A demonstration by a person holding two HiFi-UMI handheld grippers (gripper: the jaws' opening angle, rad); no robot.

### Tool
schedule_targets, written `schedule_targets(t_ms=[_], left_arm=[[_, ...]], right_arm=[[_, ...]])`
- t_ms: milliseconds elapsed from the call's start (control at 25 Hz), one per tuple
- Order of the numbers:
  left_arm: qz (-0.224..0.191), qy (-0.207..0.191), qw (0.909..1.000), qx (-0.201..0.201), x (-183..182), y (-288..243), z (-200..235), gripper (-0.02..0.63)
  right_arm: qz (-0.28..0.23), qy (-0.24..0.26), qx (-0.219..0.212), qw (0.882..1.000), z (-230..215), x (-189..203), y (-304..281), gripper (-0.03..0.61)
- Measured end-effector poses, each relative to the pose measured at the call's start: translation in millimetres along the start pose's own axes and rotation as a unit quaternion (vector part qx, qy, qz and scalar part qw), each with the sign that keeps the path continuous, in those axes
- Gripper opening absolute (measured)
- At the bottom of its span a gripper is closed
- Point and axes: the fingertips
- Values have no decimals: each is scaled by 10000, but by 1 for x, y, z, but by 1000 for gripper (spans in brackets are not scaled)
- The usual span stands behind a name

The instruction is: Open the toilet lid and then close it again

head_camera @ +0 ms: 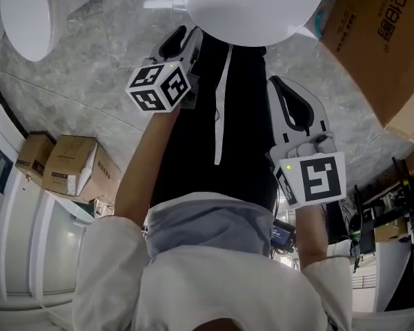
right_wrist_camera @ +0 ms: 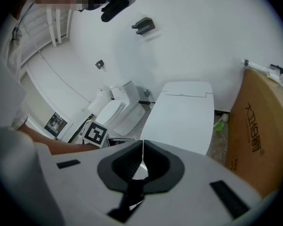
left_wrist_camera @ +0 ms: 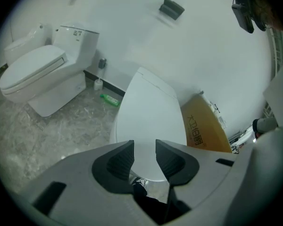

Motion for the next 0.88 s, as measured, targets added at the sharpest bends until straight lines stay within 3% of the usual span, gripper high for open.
schedule_targets(t_ms=[440,760,880], left_arm=[[508,866,9948,150,37,-41,27,141],[790,1642,9826,372,52,-77,37,161],[945,1727,9783,651,55,-81,30,161]], right_arm=[[48,-18,-30,10000,-3,4,-3,11],[42,-194,-52,9998,-9,-1,-6,12],[40,-220,-4,9998,-13,-2,-6,12]])
Point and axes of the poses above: the fingertips, and each gripper's own axes: y backward along the fingers, z to its left, x out of its underside, and after that the axes turned 15 degrees about -x, right-handed
